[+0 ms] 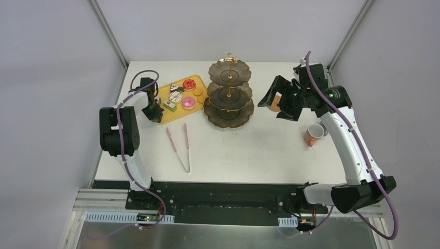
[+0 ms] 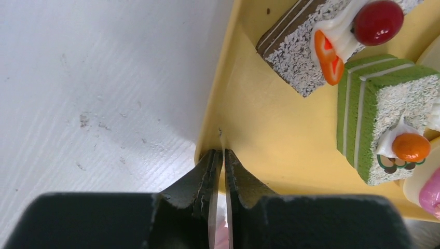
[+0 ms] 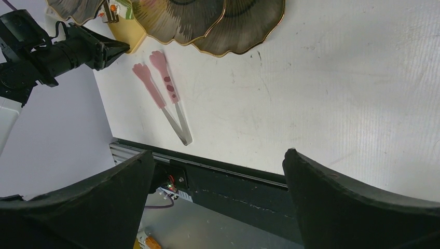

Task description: Serve the afternoon tea

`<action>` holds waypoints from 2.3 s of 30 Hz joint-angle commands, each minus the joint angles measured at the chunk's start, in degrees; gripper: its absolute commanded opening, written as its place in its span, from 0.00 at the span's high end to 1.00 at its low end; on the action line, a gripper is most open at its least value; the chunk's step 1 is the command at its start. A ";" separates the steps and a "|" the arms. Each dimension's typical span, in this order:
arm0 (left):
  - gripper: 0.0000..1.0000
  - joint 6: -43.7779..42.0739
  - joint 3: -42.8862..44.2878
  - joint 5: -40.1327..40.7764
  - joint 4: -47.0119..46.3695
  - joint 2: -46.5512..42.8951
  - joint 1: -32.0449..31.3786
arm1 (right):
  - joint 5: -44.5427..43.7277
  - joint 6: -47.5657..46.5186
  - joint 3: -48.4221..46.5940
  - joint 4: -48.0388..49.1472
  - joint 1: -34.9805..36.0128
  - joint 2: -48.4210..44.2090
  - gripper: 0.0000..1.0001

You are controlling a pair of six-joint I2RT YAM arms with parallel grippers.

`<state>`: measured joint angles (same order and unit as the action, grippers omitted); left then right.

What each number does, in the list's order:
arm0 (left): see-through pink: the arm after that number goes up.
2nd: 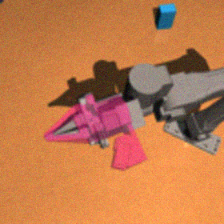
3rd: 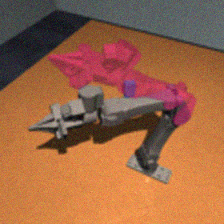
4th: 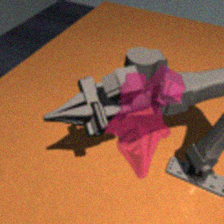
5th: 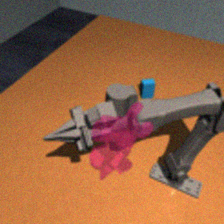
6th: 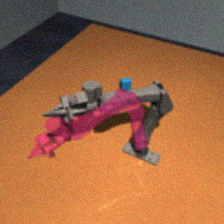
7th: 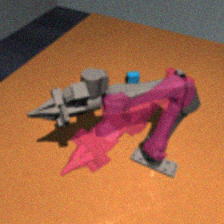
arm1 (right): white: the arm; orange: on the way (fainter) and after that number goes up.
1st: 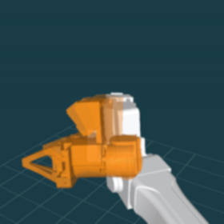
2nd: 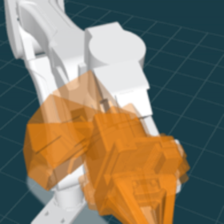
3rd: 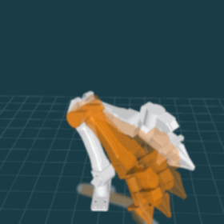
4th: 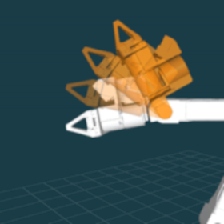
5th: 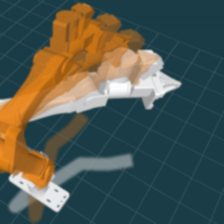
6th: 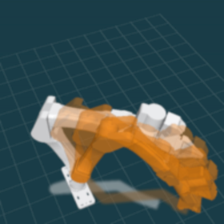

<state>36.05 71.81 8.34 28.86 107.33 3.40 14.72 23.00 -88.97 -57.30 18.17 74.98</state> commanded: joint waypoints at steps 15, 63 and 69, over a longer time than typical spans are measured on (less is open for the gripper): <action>0.05 -1.00 -2.17 7.29 22.37 -32.86 -12.54 | 9.10 2.00 2.69 3.77 -0.06 -3.39 0.01; 0.32 48.72 -51.29 59.90 -14.13 -23.67 -77.67 | 10.86 2.05 16.59 10.06 6.16 -9.49 0.01; 0.33 52.40 -51.52 58.30 -13.57 -19.88 -77.69 | 10.77 2.48 16.54 9.67 6.15 -10.17 0.01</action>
<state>85.60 20.91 71.05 16.10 85.41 -73.91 24.93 24.75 -72.29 -49.04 23.94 66.63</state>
